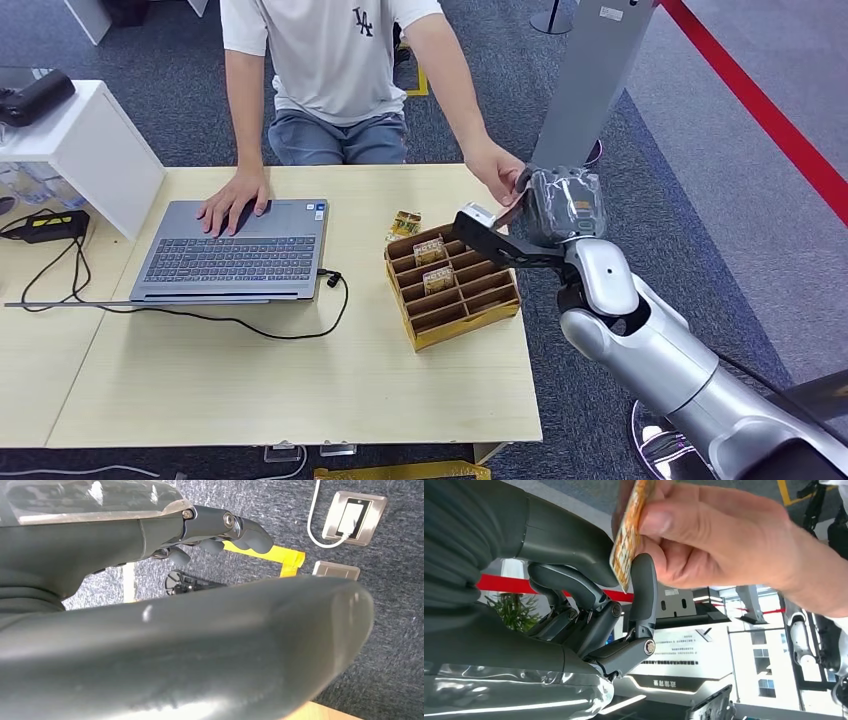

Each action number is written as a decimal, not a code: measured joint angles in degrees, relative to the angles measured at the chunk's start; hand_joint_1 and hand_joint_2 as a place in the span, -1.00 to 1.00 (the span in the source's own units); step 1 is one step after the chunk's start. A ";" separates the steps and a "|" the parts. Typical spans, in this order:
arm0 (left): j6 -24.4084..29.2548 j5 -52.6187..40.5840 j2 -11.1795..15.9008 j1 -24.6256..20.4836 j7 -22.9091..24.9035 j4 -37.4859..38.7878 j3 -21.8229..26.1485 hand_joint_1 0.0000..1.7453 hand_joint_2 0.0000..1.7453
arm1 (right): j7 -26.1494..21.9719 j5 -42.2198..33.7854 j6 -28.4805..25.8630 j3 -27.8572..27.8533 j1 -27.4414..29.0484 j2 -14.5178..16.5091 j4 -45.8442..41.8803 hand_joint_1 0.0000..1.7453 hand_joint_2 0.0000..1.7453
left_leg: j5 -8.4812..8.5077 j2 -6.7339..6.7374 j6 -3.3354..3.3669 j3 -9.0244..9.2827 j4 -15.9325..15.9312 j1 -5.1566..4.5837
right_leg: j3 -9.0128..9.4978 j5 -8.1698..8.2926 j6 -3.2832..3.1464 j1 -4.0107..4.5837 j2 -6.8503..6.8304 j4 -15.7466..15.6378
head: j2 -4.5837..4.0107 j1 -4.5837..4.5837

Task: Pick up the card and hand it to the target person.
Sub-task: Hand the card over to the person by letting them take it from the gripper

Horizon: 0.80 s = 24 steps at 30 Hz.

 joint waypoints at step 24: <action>0.40 -0.12 -0.02 -0.03 -0.35 0.00 0.00 -1.00 -1.00 | -31.24 -53.79 -7.99 -6.94 9.68 -0.06 -3.85 -1.00 1.00 | 0.00 -0.01 0.00 -0.02 -0.01 0.00 | 0.01 -0.01 0.00 0.00 -0.01 0.00 | 0.00 0.00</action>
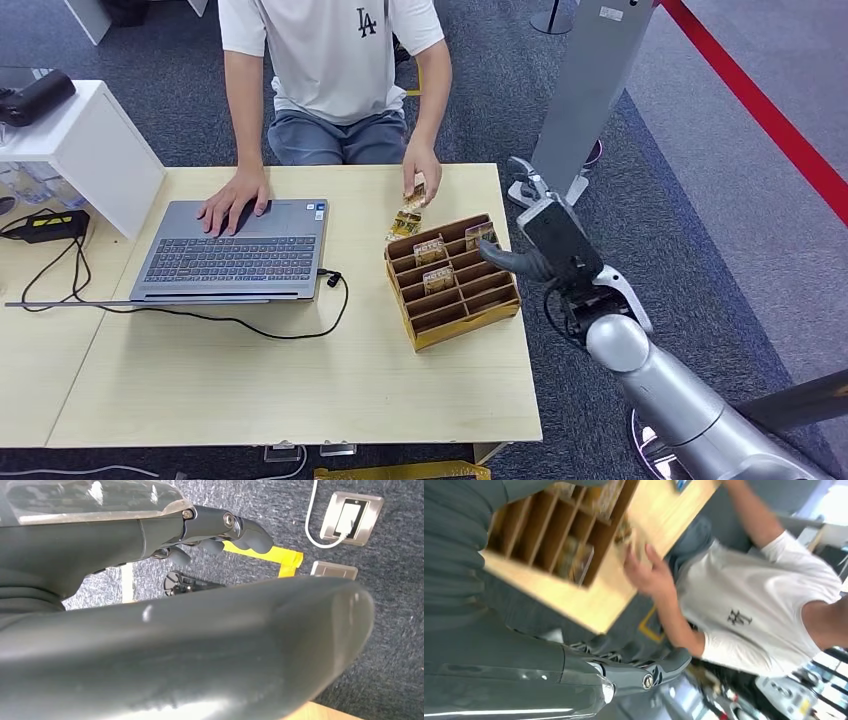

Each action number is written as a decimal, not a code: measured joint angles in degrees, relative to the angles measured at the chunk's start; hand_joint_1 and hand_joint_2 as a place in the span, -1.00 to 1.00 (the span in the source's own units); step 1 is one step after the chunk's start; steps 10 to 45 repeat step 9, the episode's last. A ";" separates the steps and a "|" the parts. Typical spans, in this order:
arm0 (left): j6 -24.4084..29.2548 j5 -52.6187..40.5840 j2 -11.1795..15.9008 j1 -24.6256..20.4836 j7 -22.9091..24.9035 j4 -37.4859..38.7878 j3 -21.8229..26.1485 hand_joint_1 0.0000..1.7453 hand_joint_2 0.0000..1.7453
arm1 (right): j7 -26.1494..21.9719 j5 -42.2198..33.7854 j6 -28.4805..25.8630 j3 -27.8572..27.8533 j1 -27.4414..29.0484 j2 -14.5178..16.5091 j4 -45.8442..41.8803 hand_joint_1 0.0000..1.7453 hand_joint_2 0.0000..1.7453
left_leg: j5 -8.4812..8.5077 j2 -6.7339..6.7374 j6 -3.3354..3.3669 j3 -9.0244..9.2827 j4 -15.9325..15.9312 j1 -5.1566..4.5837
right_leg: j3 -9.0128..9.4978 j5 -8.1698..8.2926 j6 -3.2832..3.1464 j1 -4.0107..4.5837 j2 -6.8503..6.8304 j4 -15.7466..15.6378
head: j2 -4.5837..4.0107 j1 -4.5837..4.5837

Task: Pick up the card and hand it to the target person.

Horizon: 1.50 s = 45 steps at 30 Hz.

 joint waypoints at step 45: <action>0.93 0.65 0.00 0.00 0.44 0.00 0.16 -1.00 -1.00 | -3.58 -10.18 0.28 -0.58 7.83 0.40 0.84 -1.00 1.00 | -0.01 0.00 0.01 0.00 0.00 0.00 | -0.01 -0.01 0.01 0.00 -0.01 -0.01 | 0.00 0.03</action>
